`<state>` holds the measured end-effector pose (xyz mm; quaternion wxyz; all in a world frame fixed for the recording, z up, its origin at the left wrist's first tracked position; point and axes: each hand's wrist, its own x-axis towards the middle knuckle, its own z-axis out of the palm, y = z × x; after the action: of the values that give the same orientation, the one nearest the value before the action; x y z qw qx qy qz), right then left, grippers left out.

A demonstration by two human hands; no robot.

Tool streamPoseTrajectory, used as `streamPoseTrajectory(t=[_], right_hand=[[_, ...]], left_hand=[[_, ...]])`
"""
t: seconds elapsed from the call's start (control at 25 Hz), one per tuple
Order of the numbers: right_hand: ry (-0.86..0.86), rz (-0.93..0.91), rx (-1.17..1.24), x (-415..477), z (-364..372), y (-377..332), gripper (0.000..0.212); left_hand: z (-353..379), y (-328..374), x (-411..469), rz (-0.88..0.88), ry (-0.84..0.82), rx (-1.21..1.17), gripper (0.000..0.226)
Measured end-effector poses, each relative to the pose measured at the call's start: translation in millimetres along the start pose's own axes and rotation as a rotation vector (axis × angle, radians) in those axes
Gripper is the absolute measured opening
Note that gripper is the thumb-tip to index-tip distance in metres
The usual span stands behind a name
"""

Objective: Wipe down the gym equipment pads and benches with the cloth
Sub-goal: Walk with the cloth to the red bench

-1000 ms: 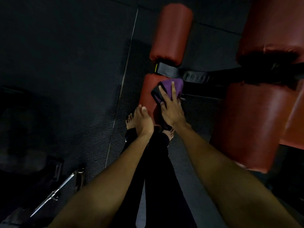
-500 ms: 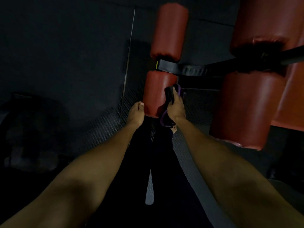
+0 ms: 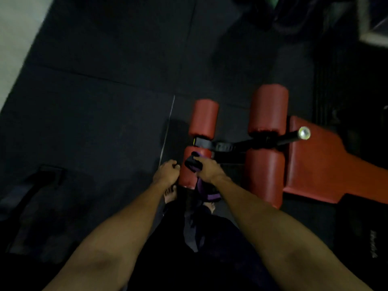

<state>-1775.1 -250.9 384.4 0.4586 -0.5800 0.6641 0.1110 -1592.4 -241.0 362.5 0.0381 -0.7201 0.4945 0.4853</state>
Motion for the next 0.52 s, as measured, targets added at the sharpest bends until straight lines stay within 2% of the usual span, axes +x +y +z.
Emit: streamPoseTrajectory(t=[0.28, 0.4, 0.52], right_hand=[[0.004, -0.303, -0.304, -35, -60, -44, 0.049], [-0.018, -0.403, -0.453, -42, -68, -51, 0.049], [-0.122, -0.489, -0.573, -65, -53, -66, 0.052]], left_hand=[[-38, 27, -54, -0.050, 0.175, -0.068, 0.045], [-33, 26, -89, -0.157, 0.284, -0.163, 0.045], [-8, 10, -137, -0.281, 0.374, -0.276, 0.046]])
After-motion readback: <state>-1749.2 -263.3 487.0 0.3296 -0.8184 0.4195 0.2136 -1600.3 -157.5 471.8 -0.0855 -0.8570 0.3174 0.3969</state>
